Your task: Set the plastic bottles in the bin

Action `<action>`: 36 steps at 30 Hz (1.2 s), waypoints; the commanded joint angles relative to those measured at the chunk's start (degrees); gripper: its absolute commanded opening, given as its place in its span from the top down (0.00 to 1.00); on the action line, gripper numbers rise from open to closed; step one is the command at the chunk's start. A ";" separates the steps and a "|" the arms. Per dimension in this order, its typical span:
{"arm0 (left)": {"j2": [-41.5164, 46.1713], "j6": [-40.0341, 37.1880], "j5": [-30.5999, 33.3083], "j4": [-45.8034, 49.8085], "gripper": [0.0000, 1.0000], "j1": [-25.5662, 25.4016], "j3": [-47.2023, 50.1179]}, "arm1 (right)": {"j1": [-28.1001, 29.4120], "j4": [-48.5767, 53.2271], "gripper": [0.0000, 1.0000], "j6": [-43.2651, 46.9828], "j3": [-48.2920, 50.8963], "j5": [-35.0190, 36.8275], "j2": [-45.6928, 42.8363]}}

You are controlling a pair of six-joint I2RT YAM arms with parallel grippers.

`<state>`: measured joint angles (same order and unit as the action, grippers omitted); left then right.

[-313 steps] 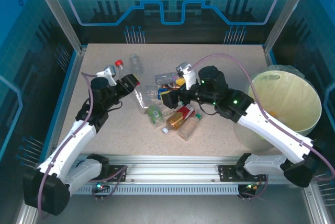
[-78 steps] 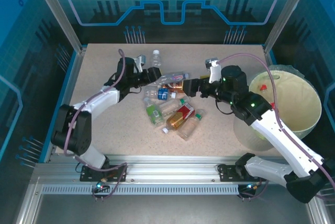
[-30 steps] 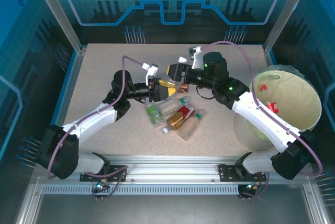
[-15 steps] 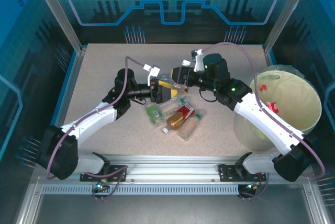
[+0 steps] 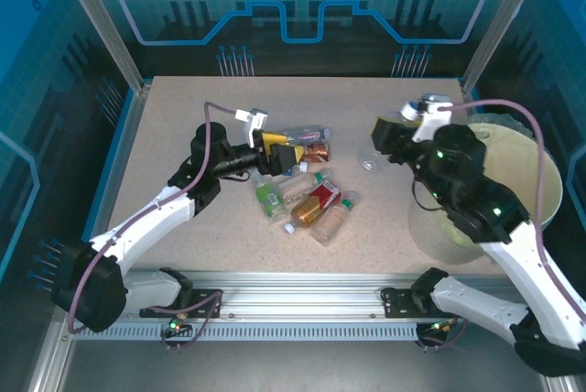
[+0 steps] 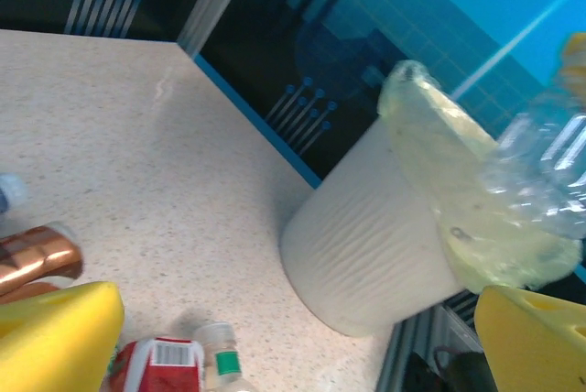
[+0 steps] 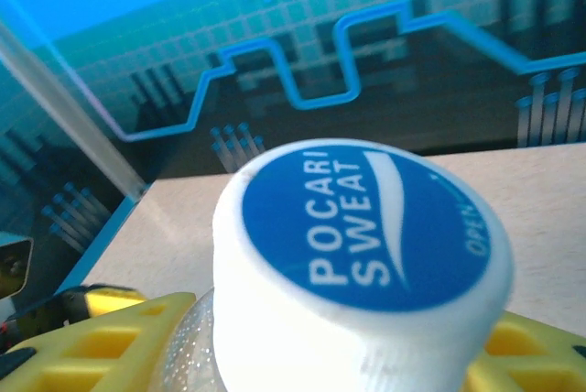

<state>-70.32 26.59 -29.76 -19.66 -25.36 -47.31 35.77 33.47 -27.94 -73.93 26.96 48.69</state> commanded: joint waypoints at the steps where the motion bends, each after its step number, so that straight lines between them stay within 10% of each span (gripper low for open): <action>1: 1.81 -1.07 6.77 0.74 0.01 -0.12 1.58 | -1.56 4.69 0.59 2.86 0.92 9.93 -4.33; 12: 3.40 -2.50 13.14 3.46 0.01 -0.12 2.37 | -12.58 6.58 0.56 8.16 3.51 26.81 -11.48; 25: 6.61 -2.26 23.51 8.68 0.01 -0.12 4.49 | -46.80 8.01 0.55 -3.60 8.10 -6.94 -6.87; 36: 8.92 5.44 30.59 14.14 0.01 -0.12 9.05 | -59.82 -0.49 0.52 -14.15 18.54 -17.16 -8.17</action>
<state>-62.19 28.93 -1.78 -7.68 -25.36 -39.66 -22.06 38.00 -37.23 -57.10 14.79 41.17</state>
